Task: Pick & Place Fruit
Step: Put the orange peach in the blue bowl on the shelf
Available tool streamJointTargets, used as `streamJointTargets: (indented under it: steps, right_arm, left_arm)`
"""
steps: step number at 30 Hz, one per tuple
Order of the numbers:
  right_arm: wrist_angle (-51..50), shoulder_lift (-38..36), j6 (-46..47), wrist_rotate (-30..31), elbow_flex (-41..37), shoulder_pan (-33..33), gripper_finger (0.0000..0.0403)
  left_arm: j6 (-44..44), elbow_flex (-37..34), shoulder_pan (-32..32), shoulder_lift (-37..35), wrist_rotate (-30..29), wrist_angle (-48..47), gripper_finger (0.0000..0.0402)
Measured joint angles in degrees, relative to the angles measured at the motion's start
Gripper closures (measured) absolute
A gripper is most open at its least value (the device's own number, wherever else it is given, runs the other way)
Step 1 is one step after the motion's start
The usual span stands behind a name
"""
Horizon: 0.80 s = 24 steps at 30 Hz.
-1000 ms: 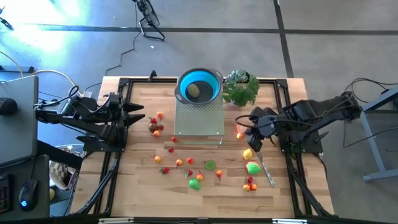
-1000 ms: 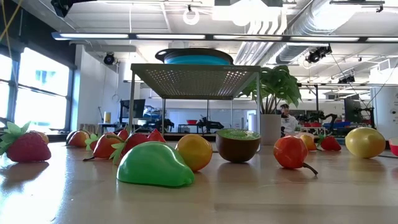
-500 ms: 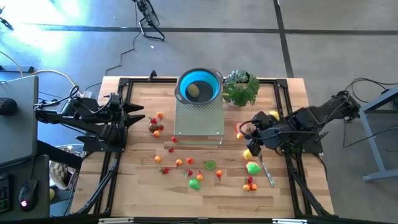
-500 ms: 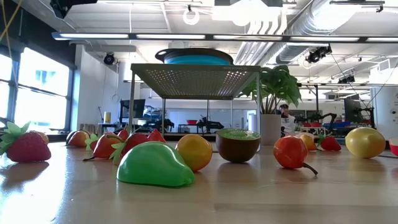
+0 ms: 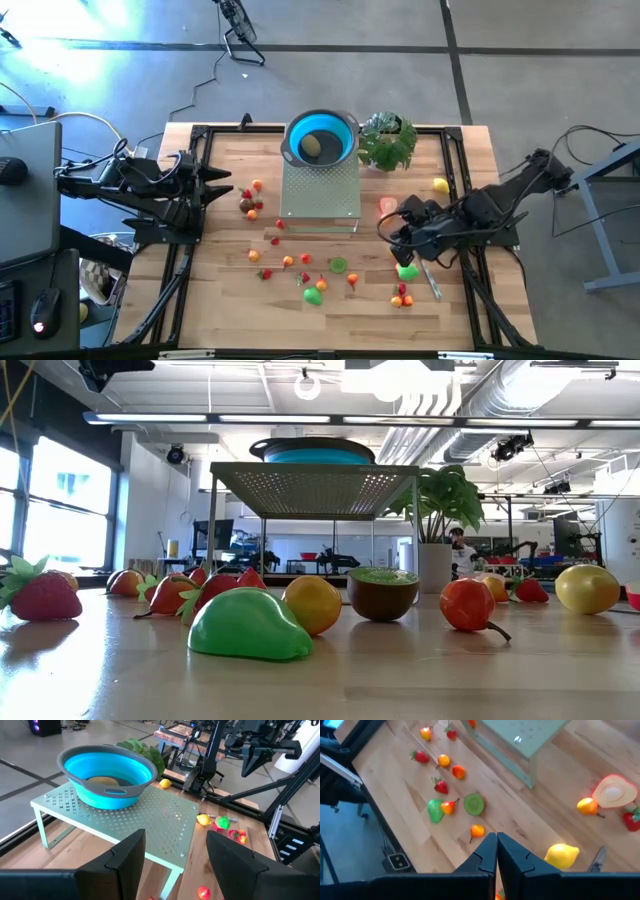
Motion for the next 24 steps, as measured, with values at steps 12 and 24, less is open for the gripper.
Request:
streamJointTargets:
  steps: [12, 24]
  right_arm:
    - [-0.98, 0.20, -0.20, -1.06, 0.00, 0.00, 0.0400]
    - [-1.73, 0.20, -0.66, -0.95, 0.00, -0.02, 0.0398]
  left_arm:
    - [0.00, 0.00, 0.00, 0.02, 0.00, 0.00, 0.0197]
    - [0.02, 0.00, 0.02, 0.00, 0.00, 0.00, 0.0197]
